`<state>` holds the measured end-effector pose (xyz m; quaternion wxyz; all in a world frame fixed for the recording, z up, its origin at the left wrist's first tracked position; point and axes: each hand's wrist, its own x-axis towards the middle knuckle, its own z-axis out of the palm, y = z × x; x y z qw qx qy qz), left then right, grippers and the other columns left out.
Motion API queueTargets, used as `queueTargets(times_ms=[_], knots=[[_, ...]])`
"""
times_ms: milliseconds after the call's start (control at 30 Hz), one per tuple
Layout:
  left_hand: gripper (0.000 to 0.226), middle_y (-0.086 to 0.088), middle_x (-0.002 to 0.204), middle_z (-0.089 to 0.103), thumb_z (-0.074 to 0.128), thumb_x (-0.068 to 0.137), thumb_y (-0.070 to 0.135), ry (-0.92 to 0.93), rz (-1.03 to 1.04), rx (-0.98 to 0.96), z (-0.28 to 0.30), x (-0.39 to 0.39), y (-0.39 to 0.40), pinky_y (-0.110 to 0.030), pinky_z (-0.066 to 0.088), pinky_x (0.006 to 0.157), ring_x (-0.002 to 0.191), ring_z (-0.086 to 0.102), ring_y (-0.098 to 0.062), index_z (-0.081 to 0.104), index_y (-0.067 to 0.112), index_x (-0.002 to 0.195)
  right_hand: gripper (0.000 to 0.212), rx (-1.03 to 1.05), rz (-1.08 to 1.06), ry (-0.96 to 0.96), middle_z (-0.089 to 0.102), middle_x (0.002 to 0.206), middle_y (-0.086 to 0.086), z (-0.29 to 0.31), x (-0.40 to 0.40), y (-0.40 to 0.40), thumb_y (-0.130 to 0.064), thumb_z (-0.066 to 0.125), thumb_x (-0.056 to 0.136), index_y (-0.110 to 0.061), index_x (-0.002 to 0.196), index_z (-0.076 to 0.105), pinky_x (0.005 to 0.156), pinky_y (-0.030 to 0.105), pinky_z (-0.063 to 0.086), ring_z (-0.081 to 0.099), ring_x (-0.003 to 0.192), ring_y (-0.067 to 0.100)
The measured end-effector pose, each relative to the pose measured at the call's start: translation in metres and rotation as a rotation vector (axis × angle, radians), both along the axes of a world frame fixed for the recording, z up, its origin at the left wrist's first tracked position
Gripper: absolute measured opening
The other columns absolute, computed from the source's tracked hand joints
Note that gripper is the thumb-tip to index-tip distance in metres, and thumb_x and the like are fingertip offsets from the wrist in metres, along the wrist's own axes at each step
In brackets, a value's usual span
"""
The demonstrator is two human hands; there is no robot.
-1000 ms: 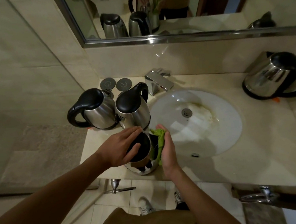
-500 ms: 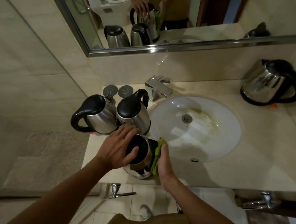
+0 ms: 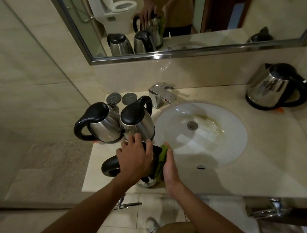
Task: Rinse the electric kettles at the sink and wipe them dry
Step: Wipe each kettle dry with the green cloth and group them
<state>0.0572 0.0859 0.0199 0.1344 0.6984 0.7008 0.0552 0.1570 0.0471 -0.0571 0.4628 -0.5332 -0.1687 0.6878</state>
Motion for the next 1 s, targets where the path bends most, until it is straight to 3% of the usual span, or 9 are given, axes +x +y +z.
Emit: queueTargets(times_ms=[100,167,300,400,500,633,733,833,1000], knots=[[0.032,-0.004,0.114,0.053,0.045,0.094,0.044,0.065,-0.081,0.105,-0.006,-0.005,-0.003,-0.045,0.046,0.092,0.104,0.052,-0.025,0.047,0.020,0.114,0.038,0.068,0.056,-0.009,0.063,0.117,-0.019,0.014,0.017,0.008,-0.045,0.018,0.108,-0.042,0.133,0.047,0.075,0.011,0.051,0.062,0.100,-0.010],[0.035,-0.004,0.110,0.052,0.055,0.087,0.044,0.135,-0.165,0.098,-0.007,-0.011,-0.003,-0.045,0.048,0.087,0.101,0.052,-0.025,0.050,0.019,0.112,0.035,0.057,0.110,-0.081,0.060,0.108,-0.026,0.014,0.024,0.009,-0.046,0.016,0.108,-0.047,0.127,0.046,0.072,0.010,0.049,0.059,0.094,-0.014],[0.047,-0.005,0.097,0.052,0.055,0.073,0.057,0.306,-0.387,0.135,-0.009,-0.020,0.000,-0.041,0.050,0.074,0.089,0.053,-0.027,0.060,0.017,0.097,0.064,-0.102,0.234,-0.120,0.066,0.128,-0.002,-0.010,0.026,-0.001,-0.076,0.024,0.094,-0.039,0.132,0.059,0.106,0.038,0.045,0.059,0.118,0.015],[0.043,-0.005,0.100,0.061,0.046,0.082,0.053,0.177,-0.469,0.194,-0.007,-0.028,0.002,-0.041,0.049,0.077,0.090,0.057,-0.026,0.061,0.017,0.099,0.077,-0.199,0.234,-0.053,0.072,0.117,0.007,-0.025,0.022,-0.007,-0.087,0.029,0.083,-0.034,0.121,0.069,0.109,0.052,0.044,0.063,0.116,0.027],[0.043,-0.008,0.107,0.066,0.039,0.091,0.045,0.080,-0.574,0.201,-0.003,-0.037,0.005,-0.040,0.048,0.084,0.094,0.060,-0.027,0.062,0.013,0.108,0.070,-0.164,0.249,-0.054,0.073,0.115,0.006,-0.006,0.020,-0.001,-0.075,0.027,0.094,-0.027,0.127,0.066,0.103,0.045,0.050,0.066,0.110,0.022],[0.047,-0.012,0.116,0.067,0.036,0.093,0.045,0.073,-0.678,0.167,0.002,-0.046,0.012,-0.039,0.047,0.092,0.102,0.062,-0.027,0.062,0.012,0.117,0.054,0.092,0.324,-0.191,0.053,0.144,-0.009,0.023,0.015,0.016,-0.068,0.026,0.098,-0.046,0.144,0.044,0.109,0.035,0.042,0.050,0.131,0.009],[0.052,-0.010,0.121,0.062,0.031,0.094,0.048,0.015,-0.516,0.189,-0.001,-0.041,0.008,-0.038,0.038,0.101,0.109,0.058,-0.026,0.055,0.012,0.122,0.048,0.192,0.359,-0.246,0.043,0.151,-0.013,0.020,0.015,0.021,-0.068,0.026,0.095,-0.057,0.140,0.039,0.119,0.040,0.031,0.040,0.138,0.005],[0.054,-0.007,0.128,0.056,0.033,0.089,0.055,-0.020,-0.206,0.236,-0.011,-0.033,0.001,-0.041,0.027,0.109,0.121,0.047,-0.023,0.054,0.016,0.121,0.056,0.213,0.413,-0.280,0.035,0.156,-0.014,0.020,0.019,0.015,-0.070,0.017,0.097,-0.052,0.149,0.028,0.120,0.039,0.027,0.032,0.143,0.005],[0.049,-0.004,0.130,0.054,0.035,0.086,0.051,-0.093,0.163,0.161,-0.017,-0.022,0.006,-0.048,0.012,0.117,0.133,0.035,-0.023,0.060,0.018,0.112,0.059,0.007,0.433,-0.262,0.028,0.157,-0.012,0.005,0.026,0.005,-0.062,0.008,0.101,-0.040,0.155,0.018,0.121,0.039,0.020,0.028,0.143,0.011]])
